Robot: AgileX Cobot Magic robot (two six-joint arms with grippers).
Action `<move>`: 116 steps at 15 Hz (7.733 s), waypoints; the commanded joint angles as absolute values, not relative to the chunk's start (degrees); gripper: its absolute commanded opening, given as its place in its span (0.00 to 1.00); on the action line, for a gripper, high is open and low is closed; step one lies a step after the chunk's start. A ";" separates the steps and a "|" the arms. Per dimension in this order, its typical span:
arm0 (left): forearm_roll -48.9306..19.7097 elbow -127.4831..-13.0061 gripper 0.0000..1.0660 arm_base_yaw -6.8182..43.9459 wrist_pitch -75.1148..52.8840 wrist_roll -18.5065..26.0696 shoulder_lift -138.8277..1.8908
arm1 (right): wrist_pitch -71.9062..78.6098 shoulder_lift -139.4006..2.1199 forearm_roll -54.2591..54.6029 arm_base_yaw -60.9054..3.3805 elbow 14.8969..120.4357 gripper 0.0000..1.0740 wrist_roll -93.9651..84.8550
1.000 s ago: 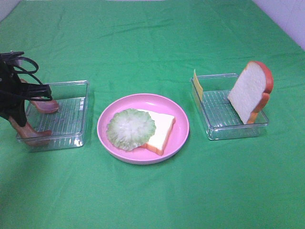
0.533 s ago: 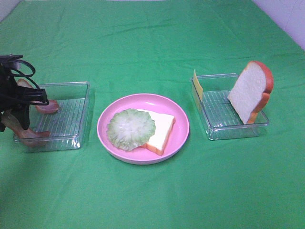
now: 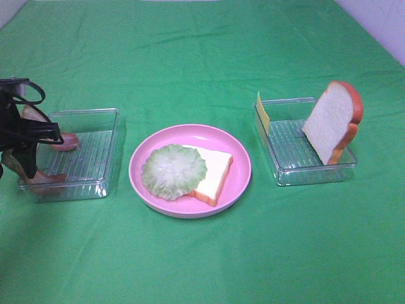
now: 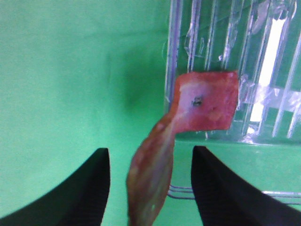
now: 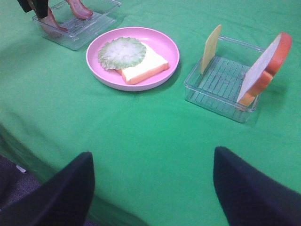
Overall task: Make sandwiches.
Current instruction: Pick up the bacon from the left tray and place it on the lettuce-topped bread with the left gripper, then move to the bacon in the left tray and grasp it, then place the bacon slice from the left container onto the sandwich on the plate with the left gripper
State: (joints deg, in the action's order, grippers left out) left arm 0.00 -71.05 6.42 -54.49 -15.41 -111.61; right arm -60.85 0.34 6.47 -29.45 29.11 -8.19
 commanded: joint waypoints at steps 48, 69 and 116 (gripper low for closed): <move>-49.39 -71.28 0.55 25.38 -30.65 22.46 -114.02 | -61.08 0.74 6.25 -29.45 28.93 0.64 -8.59; -0.86 -78.27 0.69 2.29 -55.58 -14.32 -99.92 | -61.08 0.74 6.25 -29.45 28.93 0.64 -8.59; -44.40 -79.13 0.00 13.98 -39.25 10.26 -103.93 | -61.08 0.74 6.25 -29.45 28.93 0.64 -8.59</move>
State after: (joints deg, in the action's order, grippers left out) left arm -43.09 -79.18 13.58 -39.88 9.68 -104.34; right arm -60.85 0.34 6.47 -29.45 29.11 -8.19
